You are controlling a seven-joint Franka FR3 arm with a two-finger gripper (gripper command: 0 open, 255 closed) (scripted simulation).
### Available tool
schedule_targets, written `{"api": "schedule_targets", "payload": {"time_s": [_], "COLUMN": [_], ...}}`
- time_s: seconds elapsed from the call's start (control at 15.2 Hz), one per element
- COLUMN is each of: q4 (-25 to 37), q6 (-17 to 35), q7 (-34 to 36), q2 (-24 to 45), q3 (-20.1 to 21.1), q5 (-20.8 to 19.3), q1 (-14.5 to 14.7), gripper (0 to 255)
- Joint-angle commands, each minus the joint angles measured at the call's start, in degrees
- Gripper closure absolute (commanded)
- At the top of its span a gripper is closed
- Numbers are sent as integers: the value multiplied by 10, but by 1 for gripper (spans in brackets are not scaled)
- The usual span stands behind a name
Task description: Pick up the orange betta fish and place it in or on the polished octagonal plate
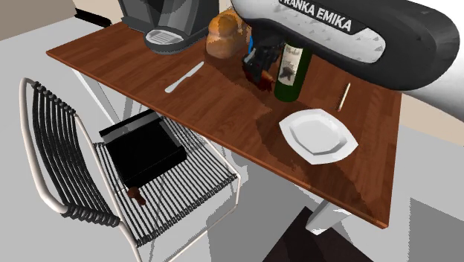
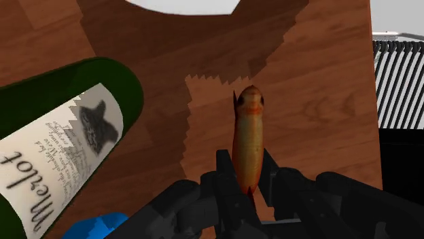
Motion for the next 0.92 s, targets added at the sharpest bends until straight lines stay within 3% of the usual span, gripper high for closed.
{"api": "schedule_targets", "payload": {"time_s": [0.0,0.86], "q4": [-54,-256], "q6": [9,-18], "q7": [-6,-72], "q2": [-47,-289], "q3": [-3,-36], "q5": [-11,-72], "q1": [-4,-54], "gripper": [255,255]}}
